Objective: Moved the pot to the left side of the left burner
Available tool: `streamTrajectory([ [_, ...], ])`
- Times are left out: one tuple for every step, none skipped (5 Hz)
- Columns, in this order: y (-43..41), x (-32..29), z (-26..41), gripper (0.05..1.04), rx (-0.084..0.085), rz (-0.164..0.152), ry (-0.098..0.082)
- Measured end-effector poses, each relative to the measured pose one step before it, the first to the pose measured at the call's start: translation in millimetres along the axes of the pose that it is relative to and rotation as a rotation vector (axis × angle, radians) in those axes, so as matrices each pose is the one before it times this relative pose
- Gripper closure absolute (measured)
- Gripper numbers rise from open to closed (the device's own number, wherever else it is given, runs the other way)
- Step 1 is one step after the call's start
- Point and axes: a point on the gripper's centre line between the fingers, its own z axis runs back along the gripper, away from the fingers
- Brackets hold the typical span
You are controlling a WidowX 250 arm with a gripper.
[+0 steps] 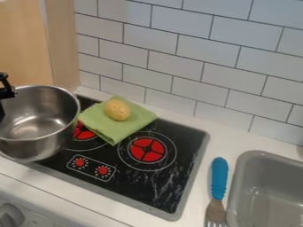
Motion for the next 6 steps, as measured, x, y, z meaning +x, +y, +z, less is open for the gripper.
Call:
streamTrajectory([
  [7.29,8.26,-4.54,1.016,0.0131,0.0232,-0.0057],
  [4.52,4.20,-11.98,1.016,0.0042,0.0236,0.0190],
  [4.52,12.44,-5.32,1.016,0.0110,0.0107,-0.0084],
  [1.71,0.44,-7.78,1.016,-0.0012,0.0054,0.0213],
  [0.56,9.77,-1.04,1.016,0.0084,0.0050,-0.0167],
  [0.76,2.71,0.20,0.989,0.0068,0.0534,-0.0150],
])
